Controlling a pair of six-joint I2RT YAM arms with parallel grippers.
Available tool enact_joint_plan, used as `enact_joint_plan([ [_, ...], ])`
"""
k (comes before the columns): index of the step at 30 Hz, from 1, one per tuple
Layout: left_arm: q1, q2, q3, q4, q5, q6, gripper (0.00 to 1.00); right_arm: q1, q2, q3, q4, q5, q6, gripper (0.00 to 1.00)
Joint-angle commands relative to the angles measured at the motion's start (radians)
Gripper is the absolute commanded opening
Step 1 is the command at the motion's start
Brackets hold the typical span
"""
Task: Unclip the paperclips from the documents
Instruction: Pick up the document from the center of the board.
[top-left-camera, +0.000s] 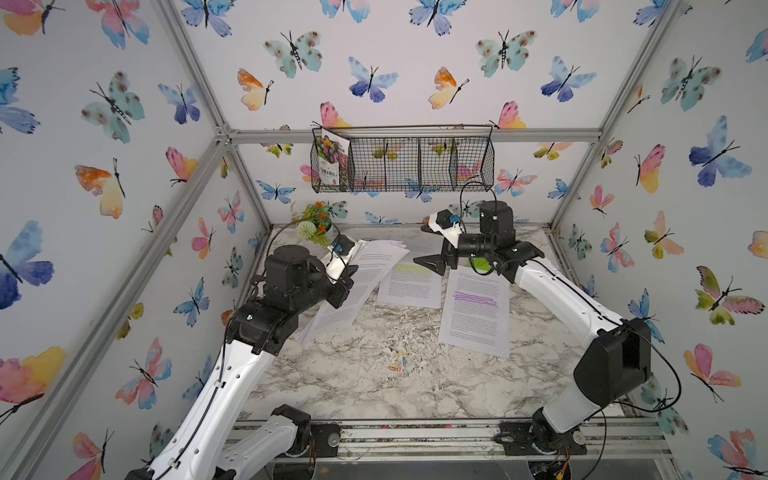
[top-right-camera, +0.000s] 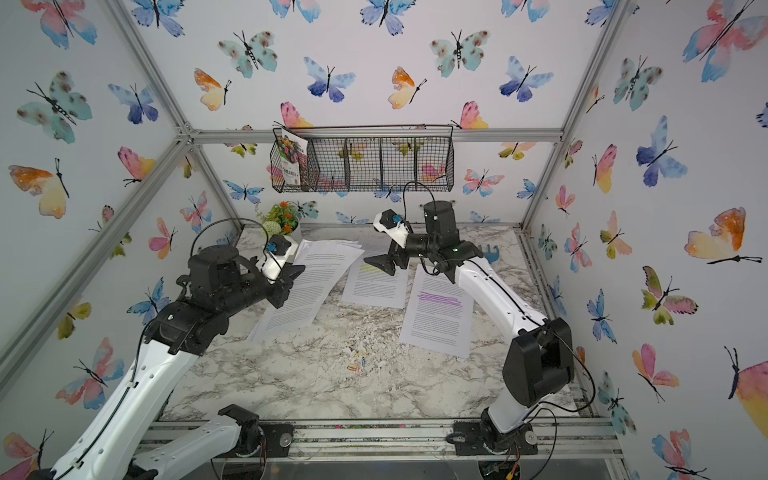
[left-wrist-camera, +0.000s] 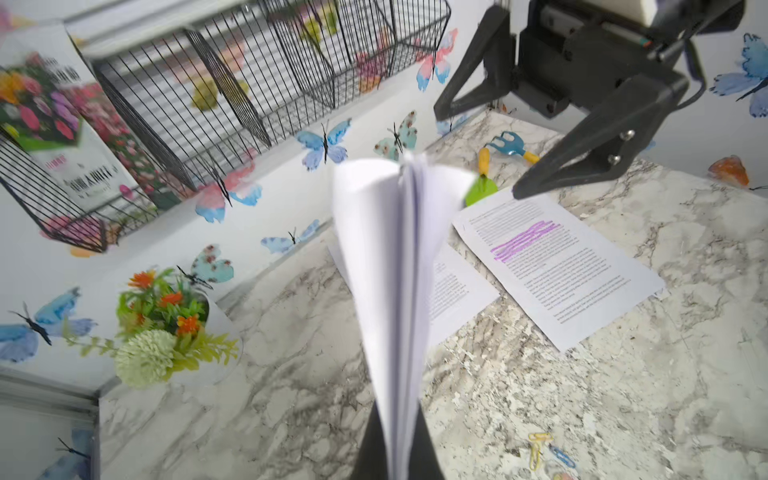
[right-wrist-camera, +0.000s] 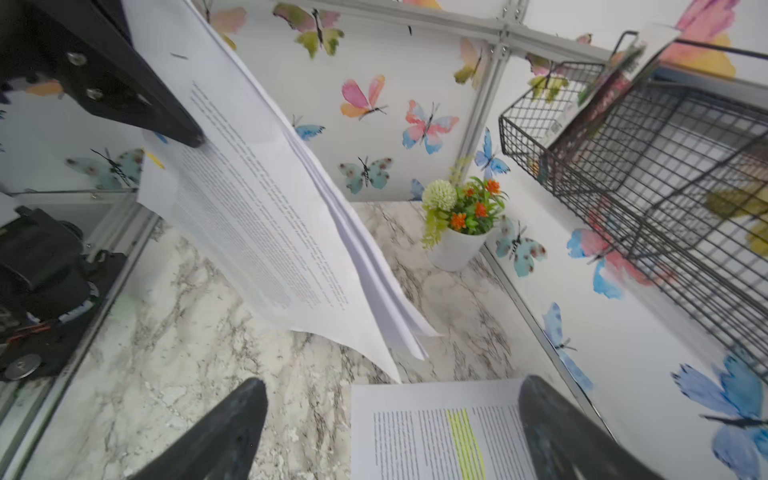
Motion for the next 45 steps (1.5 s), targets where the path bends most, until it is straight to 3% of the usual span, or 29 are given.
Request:
enact_joint_plan([
  [1,0.003,-0.033,-0.003,0.137,0.035,0.052,0.0,0.001,0.01,-0.044,0.206,-0.167,0.142,0.98],
  [7,0.002,0.013,0.065,0.125,0.146,0.06,0.0,0.0,0.04,-0.027,0.279,-0.163,0.172,0.98],
  [19,0.01,0.013,0.037,0.156,0.381,0.091,0.0,0.0,0.123,0.041,0.417,-0.16,0.238,0.98],
  [26,0.028,0.0,0.016,0.168,0.377,0.091,0.0,0.001,0.124,0.059,0.389,-0.227,0.228,0.99],
  [31,0.049,0.003,0.016,0.258,0.418,0.021,0.0,0.0,0.139,0.021,0.537,-0.337,0.388,0.97],
  [41,0.093,0.032,0.043,0.398,0.493,-0.098,0.0,0.001,0.178,-0.016,0.761,-0.413,0.598,0.81],
  [44,0.105,0.047,0.05,0.411,0.486,-0.116,0.0,0.0,0.179,-0.043,0.873,-0.412,0.69,0.68],
  [45,0.109,0.052,0.054,0.413,0.484,-0.119,0.0,0.002,0.178,-0.053,0.901,-0.407,0.713,0.58],
])
